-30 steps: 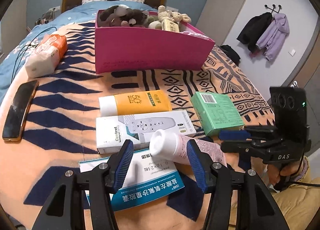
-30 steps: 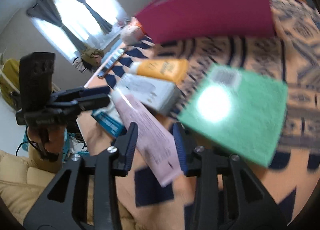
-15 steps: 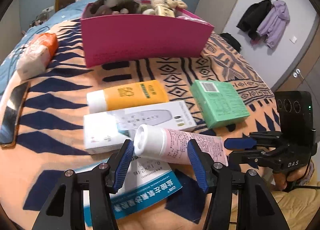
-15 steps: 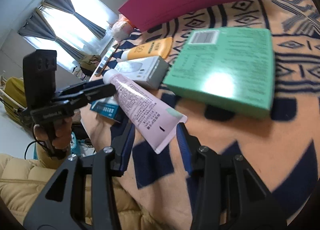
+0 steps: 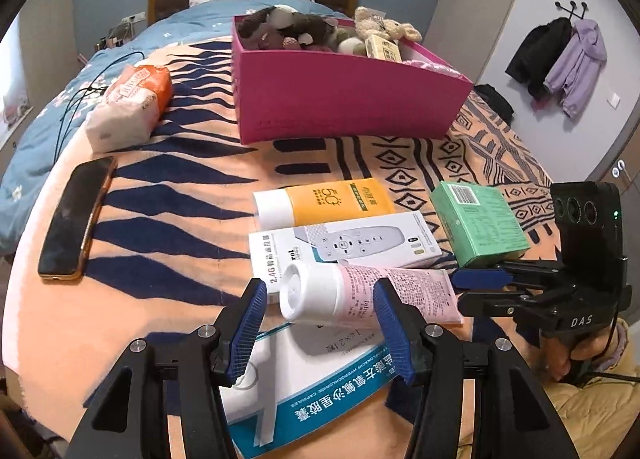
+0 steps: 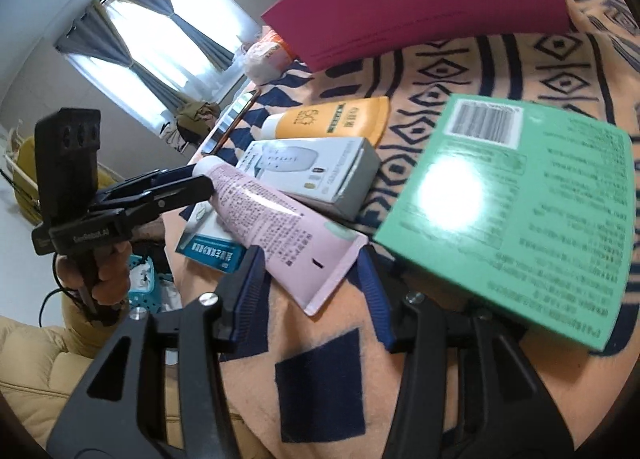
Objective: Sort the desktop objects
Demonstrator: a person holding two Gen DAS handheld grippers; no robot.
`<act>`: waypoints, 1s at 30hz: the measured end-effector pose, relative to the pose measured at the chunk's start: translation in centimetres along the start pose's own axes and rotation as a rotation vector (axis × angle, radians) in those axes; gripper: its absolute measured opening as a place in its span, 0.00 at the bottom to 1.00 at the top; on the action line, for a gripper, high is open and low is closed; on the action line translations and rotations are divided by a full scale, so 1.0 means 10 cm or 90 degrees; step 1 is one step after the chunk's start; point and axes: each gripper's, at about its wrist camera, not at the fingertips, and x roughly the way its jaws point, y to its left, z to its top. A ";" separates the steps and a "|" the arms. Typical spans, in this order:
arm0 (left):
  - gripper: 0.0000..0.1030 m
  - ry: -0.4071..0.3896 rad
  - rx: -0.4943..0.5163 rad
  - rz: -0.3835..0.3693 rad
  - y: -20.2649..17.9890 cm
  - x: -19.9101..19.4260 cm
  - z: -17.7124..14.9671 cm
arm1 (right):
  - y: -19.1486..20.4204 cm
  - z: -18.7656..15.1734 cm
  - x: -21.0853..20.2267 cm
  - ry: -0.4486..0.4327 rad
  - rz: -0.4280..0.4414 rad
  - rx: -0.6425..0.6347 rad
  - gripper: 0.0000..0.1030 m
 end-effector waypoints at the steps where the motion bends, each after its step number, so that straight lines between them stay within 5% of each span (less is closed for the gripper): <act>1: 0.54 0.004 0.002 -0.003 -0.01 0.03 0.00 | -0.01 -0.01 -0.01 -0.001 -0.004 0.004 0.49; 17: 0.49 0.014 -0.016 -0.035 0.04 0.07 -0.04 | -0.02 -0.02 -0.03 -0.013 0.011 0.032 0.50; 24: 0.49 0.013 -0.022 -0.033 0.03 0.05 -0.06 | 0.06 0.04 -0.01 -0.019 -0.017 0.005 0.33; 30: 0.49 0.011 -0.026 -0.036 0.00 0.04 -0.05 | 0.14 0.08 -0.10 -0.037 -0.051 -0.023 0.33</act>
